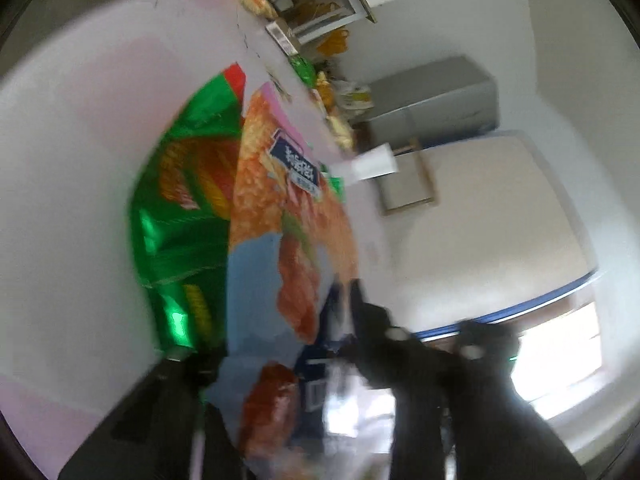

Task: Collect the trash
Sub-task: 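Grasp the pink chip bag with the left tool while the right reaches the green bag, then grasp the green wrapper with the right tool while the left lifts the pink bag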

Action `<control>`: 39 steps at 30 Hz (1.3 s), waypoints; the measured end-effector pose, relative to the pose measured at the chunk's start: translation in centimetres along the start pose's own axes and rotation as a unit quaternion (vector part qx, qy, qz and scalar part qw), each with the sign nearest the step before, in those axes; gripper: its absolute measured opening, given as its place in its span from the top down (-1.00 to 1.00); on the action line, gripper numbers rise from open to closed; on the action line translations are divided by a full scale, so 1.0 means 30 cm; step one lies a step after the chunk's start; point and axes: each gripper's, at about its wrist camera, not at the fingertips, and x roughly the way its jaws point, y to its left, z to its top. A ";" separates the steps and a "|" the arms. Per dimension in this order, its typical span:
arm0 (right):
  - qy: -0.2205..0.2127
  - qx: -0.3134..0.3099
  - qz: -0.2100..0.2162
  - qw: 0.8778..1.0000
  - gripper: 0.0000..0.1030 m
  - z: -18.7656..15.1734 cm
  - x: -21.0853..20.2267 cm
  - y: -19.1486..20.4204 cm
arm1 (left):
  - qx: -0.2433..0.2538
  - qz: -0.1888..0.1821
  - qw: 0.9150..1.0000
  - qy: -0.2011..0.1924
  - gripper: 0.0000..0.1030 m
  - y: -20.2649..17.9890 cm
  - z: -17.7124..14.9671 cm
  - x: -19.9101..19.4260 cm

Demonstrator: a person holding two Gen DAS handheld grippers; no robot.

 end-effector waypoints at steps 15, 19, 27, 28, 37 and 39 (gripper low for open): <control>-0.014 0.164 -0.043 0.985 -0.21 0.115 -0.039 -0.241 | 0.010 0.088 0.995 -0.048 0.93 0.093 0.003 -0.029; -0.002 0.172 0.014 0.985 -0.23 0.126 0.033 -0.202 | 0.008 0.085 0.995 -0.046 0.93 0.112 0.003 -0.038; 0.001 0.173 0.068 0.983 -0.15 0.113 0.101 -0.125 | 0.010 0.087 0.995 -0.046 0.94 0.101 -0.001 -0.051; 0.002 0.176 0.070 0.982 -0.09 0.111 0.109 -0.121 | 0.010 0.087 0.995 -0.046 0.94 0.090 0.004 -0.043; -0.026 0.212 0.068 0.975 0.89 0.089 0.118 -0.152 | 0.003 0.066 0.996 -0.053 0.95 0.105 0.002 -0.060; -0.050 0.204 0.055 0.976 0.95 0.087 0.077 -0.150 | 0.005 0.058 0.997 -0.058 0.95 0.099 -0.001 -0.069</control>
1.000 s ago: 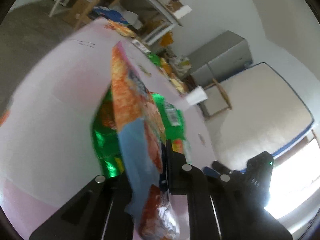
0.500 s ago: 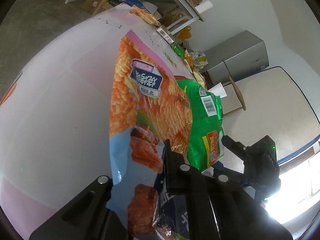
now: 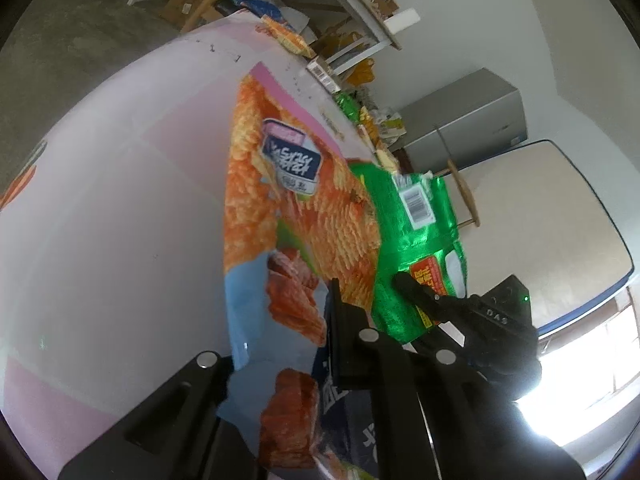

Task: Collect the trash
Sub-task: 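Grasp the green wrapper with the right tool while the left lifts the pink bag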

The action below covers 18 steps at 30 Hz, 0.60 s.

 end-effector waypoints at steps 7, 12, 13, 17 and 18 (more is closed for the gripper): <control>-0.076 -0.007 -0.028 0.997 0.98 0.021 -0.190 -0.020 | 0.028 -0.048 0.998 -0.026 0.96 -0.091 0.003 -0.058; -0.131 -0.021 -0.051 0.990 0.99 0.008 -0.364 -0.039 | 0.037 -0.073 0.996 -0.034 0.96 -0.140 0.002 -0.090; -0.144 -0.019 -0.054 0.988 0.99 0.001 -0.415 -0.051 | 0.038 -0.078 0.996 -0.034 0.96 -0.149 0.000 -0.096; -0.183 -0.001 -0.052 0.982 0.99 -0.031 -0.555 -0.106 | 0.043 -0.096 0.994 -0.028 0.96 -0.197 -0.013 -0.102; -0.193 0.003 -0.051 0.980 0.99 -0.037 -0.585 -0.118 | 0.048 -0.101 0.993 -0.024 0.96 -0.217 -0.020 -0.100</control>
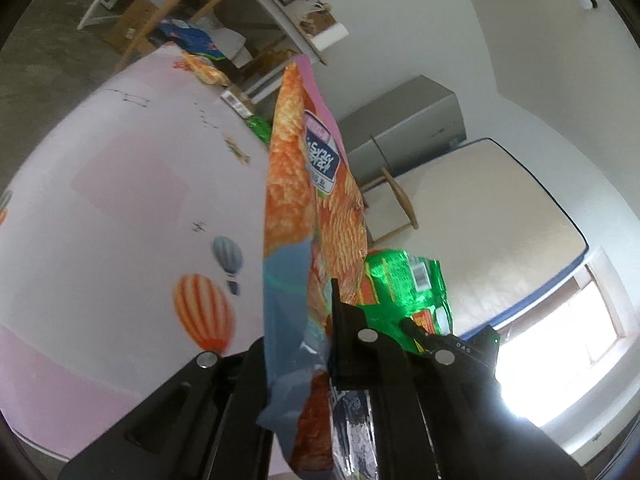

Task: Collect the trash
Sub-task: 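Grasp the green wrapper with the right tool while the left lifts the pink bag, then carry the pink bag and green wrapper to the blue wastebasket with both tools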

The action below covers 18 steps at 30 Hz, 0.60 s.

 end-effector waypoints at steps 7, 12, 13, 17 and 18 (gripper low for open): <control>-0.099 0.064 0.008 0.993 0.99 0.007 -0.318 -0.147 | 0.040 -0.034 0.998 0.037 0.96 -0.155 -0.043 0.069; -0.182 0.109 -0.010 0.977 0.99 -0.030 -0.592 -0.288 | 0.079 -0.071 0.991 0.087 0.96 -0.296 -0.113 0.179; -0.197 0.119 -0.016 0.973 0.99 -0.041 -0.648 -0.319 | 0.086 -0.076 0.989 0.097 0.96 -0.317 -0.128 0.198; -0.266 0.178 -0.041 0.947 0.99 -0.116 -0.852 -0.467 | 0.114 -0.099 0.977 0.150 0.96 -0.431 -0.218 0.317; -0.280 0.194 -0.045 0.939 0.99 -0.142 -0.896 -0.510 | 0.119 -0.103 0.974 0.161 0.96 -0.453 -0.235 0.345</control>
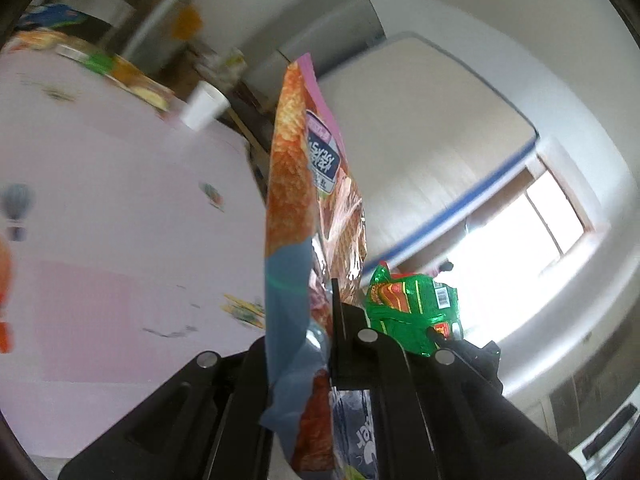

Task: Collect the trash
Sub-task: 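Carry the pink bag and green wrapper to the blue wastebasket with both tools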

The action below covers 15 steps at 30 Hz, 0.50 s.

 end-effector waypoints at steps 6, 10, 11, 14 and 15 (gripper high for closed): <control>-0.040 0.106 -0.042 0.993 0.99 0.047 -0.130 -0.291 | 0.031 -0.023 0.997 0.064 0.96 -0.130 -0.043 0.221; -0.032 0.199 -0.057 0.978 0.98 0.021 -0.052 -0.465 | 0.041 -0.026 0.994 0.093 0.96 -0.170 -0.078 0.327; -0.029 0.226 -0.056 0.972 0.98 0.017 -0.032 -0.526 | 0.044 -0.025 0.994 0.101 0.96 -0.176 -0.084 0.354; -0.019 0.302 -0.047 0.952 0.98 0.019 0.060 -0.672 | 0.049 -0.021 0.991 0.123 0.96 -0.190 -0.088 0.424; -0.017 0.326 -0.047 0.944 0.98 0.016 0.091 -0.720 | 0.050 -0.020 0.990 0.129 0.96 -0.193 -0.091 0.442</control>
